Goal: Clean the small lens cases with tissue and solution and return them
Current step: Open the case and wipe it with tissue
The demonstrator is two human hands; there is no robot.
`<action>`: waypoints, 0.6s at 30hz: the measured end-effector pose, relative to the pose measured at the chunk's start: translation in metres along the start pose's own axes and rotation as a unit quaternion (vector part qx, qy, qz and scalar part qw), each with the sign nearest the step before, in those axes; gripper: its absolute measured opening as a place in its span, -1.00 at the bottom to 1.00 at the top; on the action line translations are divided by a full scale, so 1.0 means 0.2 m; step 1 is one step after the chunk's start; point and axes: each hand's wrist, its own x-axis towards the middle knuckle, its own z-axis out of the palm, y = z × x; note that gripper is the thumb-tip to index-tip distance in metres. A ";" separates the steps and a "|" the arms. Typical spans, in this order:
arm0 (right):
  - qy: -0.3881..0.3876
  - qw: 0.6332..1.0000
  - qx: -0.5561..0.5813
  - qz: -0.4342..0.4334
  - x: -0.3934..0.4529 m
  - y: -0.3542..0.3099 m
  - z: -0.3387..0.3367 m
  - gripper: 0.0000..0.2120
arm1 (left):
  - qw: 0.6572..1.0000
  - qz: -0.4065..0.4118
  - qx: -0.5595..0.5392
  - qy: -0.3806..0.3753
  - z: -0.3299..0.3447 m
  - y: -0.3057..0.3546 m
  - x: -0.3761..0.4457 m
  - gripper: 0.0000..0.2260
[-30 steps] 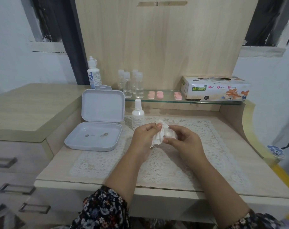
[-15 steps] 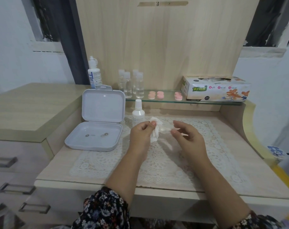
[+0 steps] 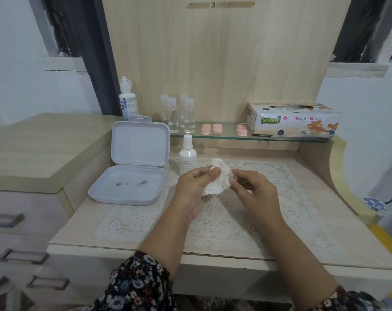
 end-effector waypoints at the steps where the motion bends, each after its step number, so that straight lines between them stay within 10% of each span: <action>1: -0.006 1.000 0.003 0.001 0.00 0.00 0.00 -0.71 | 1.000 0.002 0.002 0.003 0.00 0.00 0.00 -0.90; 13: 0.031 0.998 0.022 0.044 0.00 0.00 0.00 -0.68 | 0.995 0.051 -0.019 0.088 -0.02 -0.01 0.04 -0.96; 18: -0.016 0.999 0.035 0.022 -0.01 -0.01 0.01 -0.68 | 0.999 -0.015 0.004 -0.029 0.02 0.00 0.00 -0.79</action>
